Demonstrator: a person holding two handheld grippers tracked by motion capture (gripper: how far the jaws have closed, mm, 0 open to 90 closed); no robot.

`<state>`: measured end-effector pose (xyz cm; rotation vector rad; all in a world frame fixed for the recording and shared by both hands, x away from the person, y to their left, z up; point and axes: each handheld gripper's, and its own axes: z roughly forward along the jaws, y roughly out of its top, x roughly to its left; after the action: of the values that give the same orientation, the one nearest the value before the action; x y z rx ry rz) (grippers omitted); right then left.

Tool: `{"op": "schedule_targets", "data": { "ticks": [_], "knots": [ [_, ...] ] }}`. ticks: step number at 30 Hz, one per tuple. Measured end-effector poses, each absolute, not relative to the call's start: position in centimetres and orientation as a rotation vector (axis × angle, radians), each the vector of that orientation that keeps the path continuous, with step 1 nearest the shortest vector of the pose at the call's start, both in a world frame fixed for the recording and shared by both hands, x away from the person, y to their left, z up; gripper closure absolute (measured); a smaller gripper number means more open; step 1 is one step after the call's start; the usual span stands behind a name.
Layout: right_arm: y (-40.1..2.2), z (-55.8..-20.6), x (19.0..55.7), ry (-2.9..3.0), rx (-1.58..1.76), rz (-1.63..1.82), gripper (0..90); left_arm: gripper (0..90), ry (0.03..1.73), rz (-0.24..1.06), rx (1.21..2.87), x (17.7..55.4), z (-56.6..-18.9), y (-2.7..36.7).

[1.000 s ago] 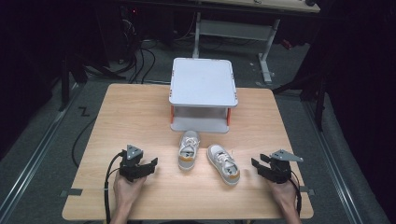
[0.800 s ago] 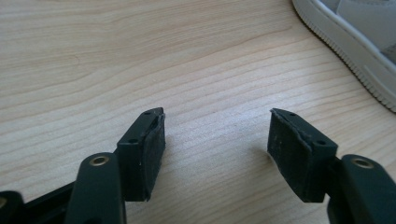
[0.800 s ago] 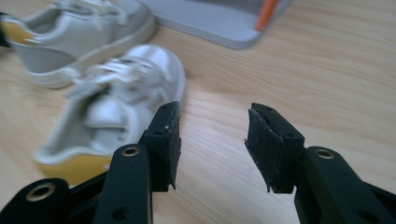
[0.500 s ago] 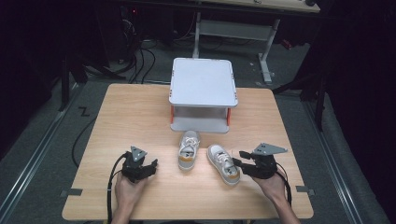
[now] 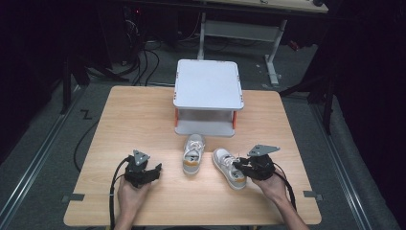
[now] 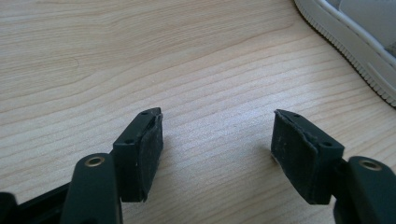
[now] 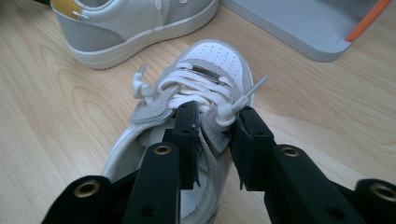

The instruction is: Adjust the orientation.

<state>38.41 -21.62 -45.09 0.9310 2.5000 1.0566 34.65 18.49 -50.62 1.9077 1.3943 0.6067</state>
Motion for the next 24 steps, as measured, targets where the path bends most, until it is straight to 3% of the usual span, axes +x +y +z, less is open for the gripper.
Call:
{"op": "schedule_targets", "data": {
  "ticks": [6, 24],
  "knots": [
    [-21.4, -44.8, 37.8, 2.398, 0.963, 1.029, 81.0, 34.2, 1.396, 0.607, 1.908, 34.6, -50.6, 18.4],
    [-16.9, -43.4, 39.5, 2.242, 1.068, 0.92, 81.5, 33.8, 1.393, 0.605, 1.909, 34.6, -50.6, 18.5]
  ]
}}
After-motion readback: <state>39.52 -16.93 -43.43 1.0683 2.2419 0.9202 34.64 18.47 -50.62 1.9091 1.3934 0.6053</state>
